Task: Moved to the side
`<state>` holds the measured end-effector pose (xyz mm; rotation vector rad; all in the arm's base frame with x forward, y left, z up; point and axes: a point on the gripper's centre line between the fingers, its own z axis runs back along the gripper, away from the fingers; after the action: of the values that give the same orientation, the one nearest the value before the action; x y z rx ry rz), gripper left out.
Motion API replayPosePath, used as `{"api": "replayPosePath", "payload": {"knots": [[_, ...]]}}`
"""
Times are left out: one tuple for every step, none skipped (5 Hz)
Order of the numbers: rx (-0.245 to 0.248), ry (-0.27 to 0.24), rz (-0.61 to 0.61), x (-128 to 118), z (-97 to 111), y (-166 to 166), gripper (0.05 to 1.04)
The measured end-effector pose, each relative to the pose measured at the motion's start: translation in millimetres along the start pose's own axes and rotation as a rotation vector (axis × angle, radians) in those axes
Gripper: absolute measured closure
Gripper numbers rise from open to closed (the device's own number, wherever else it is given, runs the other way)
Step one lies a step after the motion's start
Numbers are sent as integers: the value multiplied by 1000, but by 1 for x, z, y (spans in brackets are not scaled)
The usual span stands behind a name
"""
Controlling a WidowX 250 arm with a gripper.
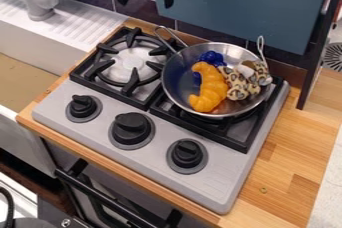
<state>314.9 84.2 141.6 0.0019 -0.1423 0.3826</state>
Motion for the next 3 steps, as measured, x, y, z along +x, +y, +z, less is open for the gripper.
{"api": "replayPosePath", "payload": {"knots": [[-8, 7, 124, 4, -8, 10, 89], [9, -31, 299, 8, -22, 15, 89], [40, -48, 449, 7, -35, 19, 89]]}}
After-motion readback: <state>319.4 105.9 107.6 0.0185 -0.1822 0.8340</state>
